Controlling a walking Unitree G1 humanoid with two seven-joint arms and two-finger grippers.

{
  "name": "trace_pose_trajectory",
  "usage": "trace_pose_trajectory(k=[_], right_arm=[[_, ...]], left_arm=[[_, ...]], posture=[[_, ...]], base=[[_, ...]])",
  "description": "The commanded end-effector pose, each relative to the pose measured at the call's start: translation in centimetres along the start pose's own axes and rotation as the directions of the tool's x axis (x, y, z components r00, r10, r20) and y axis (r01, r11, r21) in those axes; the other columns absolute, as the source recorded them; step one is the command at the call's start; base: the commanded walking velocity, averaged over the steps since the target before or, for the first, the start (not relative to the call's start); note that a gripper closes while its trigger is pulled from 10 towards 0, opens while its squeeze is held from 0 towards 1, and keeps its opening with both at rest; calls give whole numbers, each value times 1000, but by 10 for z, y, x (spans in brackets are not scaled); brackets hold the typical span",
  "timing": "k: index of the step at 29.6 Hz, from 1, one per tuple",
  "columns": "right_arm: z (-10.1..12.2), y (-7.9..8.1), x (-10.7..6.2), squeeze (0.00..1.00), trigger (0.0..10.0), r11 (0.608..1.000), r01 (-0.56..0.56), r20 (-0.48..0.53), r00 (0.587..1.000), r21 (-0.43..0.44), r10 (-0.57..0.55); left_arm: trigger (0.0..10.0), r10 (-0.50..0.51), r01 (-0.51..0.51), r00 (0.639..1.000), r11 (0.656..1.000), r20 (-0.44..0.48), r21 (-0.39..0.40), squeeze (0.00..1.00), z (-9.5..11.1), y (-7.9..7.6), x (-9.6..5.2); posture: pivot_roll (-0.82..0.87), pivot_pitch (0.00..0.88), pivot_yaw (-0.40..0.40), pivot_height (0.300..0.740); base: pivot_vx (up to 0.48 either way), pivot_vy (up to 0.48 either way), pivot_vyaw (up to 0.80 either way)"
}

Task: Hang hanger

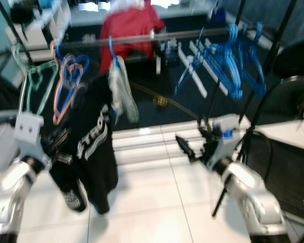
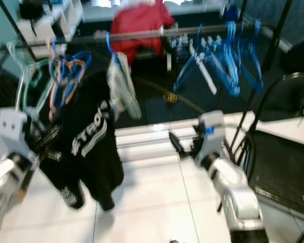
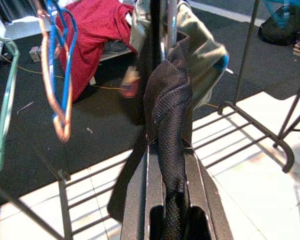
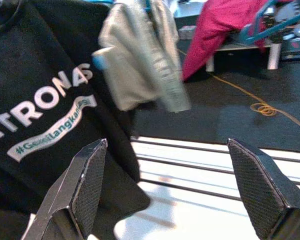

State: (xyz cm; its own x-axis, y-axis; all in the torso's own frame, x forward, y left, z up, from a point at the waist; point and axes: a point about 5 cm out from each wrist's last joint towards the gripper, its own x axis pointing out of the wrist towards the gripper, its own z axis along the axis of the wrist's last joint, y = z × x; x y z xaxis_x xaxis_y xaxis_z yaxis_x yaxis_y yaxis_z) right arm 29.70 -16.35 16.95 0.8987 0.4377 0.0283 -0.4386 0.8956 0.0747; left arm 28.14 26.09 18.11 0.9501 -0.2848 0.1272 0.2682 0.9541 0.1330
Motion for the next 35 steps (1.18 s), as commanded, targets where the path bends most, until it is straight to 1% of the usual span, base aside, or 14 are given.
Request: trace_pose_trajectory(k=[1, 7, 13, 15, 16, 18, 27, 28, 30, 31, 32, 33, 34, 35], right_arm=[[1, -6, 0, 0, 10000, 999, 14, 3, 1000, 33, -14], [17, -18, 0, 0, 10000, 996, 13, 69, 997, 89, -19], [20, -18, 0, 0, 10000, 996, -9, 80, 997, 90, 1], [37, -16, -9, 0, 10000, 969, -178, 172, 974, 174, 148], [37, -16, -9, 0, 10000, 969, -178, 172, 974, 174, 148], [56, -15, -20, 0, 10000, 914, -329, 287, 923, 237, 258], [69, -29, -28, 0, 10000, 922, -340, 319, 908, 185, 271], [71, -29, -30, 0, 10000, 919, -354, 315, 904, 176, 288], [71, -29, -30, 0, 10000, 919, -354, 315, 904, 176, 288], [72, -25, -32, 0, 10000, 905, -394, 312, 890, 162, 332], [72, -25, -32, 0, 10000, 905, -394, 312, 890, 162, 332], [72, -20, -35, 0, 10000, 887, -436, 308, 873, 151, 377], [72, -20, -35, 0, 10000, 887, -436, 308, 873, 151, 377], [73, -16, -38, 0, 10000, 867, -477, 305, 855, 146, 419]], left_arm=[[10000, -42, 41, 999, 999, 21, 12, 0, 8, 0, -1], [10000, -91, 90, 996, 995, 16, 44, 0, 21, 19, -7], [10000, -151, 151, 988, 988, 19, 24, 0, 24, 18, -10], [10000, -388, 388, 921, 922, 36, 8, 0, 38, 6, -22], [10000, -388, 388, 921, 922, 36, 8, 0, 38, 6, -22], [10000, -528, 529, 847, 848, 55, -5, 0, 46, -4, -29], [10000, -651, 659, 745, 752, 145, -15, 0, 65, -13, -31], [10000, -685, 695, 712, 719, 153, -11, 0, 68, -17, -32], [10000, -685, 695, 712, 719, 153, -11, 0, 68, -17, -32], [10000, -728, 738, 666, 675, 160, -1, 0, 73, -22, -32], [10000, -728, 738, 666, 675, 160, -1, 0, 73, -22, -32], [10000, -762, 771, 628, 637, 161, 9, 0, 77, -27, -32], [10000, -762, 771, 628, 637, 161, 9, 0, 77, -27, -32], [10000, -790, 797, 594, 604, 154, 20, 0, 80, -31, -32]], posture=[[-98, 115, 68, 740], [-97, 112, 66, 740], [-97, 112, 66, 740], [-92, 112, 60, 740], [-92, 112, 60, 740], [-92, 112, 60, 740], [-91, 108, 57, 740], [-91, 108, 57, 740], [-91, 108, 57, 740], [-91, 104, 58, 740], [-91, 104, 58, 740], [-91, 104, 58, 740], [-91, 104, 58, 740], [-90, 101, 63, 740]], base=[[-364, 0, 0], [-367, 0, 0], [-349, 0, 0], [0, 0, 0], [0, 0, 0], [0, 0, 0], [0, 0, 0], [0, 0, 0], [0, 0, 0], [0, 0, 0], [0, 0, 0], [0, 0, 0], [0, 0, 0], [0, 0, 0]])
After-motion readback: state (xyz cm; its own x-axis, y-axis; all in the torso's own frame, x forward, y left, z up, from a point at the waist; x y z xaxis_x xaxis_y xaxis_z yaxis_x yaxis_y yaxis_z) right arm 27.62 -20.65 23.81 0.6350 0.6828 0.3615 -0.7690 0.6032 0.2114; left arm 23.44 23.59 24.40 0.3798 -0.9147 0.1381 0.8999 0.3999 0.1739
